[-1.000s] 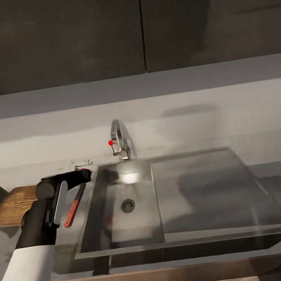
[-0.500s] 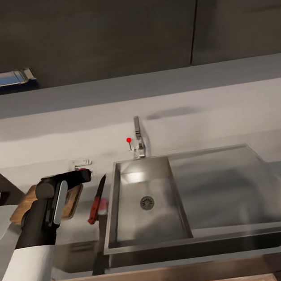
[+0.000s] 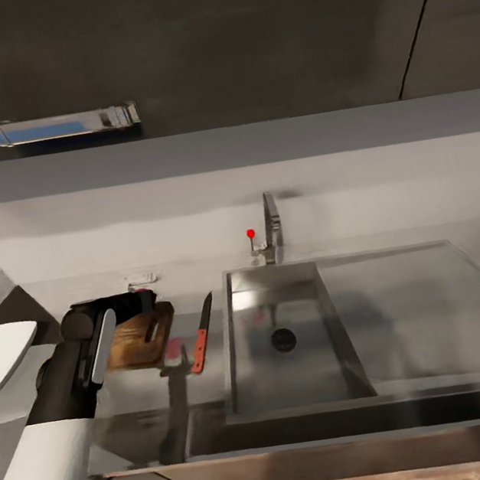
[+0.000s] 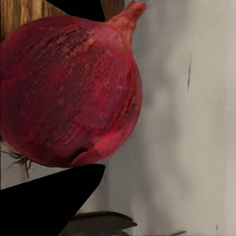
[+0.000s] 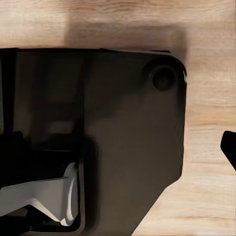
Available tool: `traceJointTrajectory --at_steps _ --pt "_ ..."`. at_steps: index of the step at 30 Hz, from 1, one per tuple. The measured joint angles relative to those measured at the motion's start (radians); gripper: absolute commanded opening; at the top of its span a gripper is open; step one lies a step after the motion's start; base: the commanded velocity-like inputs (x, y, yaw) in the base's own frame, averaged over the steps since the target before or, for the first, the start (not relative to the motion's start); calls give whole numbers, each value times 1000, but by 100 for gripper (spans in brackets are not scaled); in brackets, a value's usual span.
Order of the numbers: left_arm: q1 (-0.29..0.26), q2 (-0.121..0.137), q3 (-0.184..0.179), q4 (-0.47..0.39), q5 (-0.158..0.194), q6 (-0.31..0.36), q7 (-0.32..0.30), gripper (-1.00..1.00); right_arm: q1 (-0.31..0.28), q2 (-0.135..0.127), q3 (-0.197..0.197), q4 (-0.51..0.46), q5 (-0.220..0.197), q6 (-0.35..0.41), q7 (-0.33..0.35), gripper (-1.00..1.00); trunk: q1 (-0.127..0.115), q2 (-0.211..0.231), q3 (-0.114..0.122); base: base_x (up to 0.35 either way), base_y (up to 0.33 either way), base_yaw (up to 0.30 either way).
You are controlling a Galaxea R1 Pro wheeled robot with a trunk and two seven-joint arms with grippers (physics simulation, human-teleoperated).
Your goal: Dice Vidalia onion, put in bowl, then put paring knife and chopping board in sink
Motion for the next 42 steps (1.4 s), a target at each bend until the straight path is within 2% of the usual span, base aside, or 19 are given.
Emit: traceJointTrajectory --at_steps 13,23,42 --pt "0 0 1 8 0 0 0 -100 0 0 0 0 -1 0 0 100 0 0 0 -191 228 0" --pt "0 0 0 10 0 0 0 -100 0 0 0 0 -1 0 0 100 0 0 0 199 157 0" --pt "0 -6 -1 86 3 -2 0 -100 0 0 0 0 -1 0 0 100 0 0 0 8 4 0"
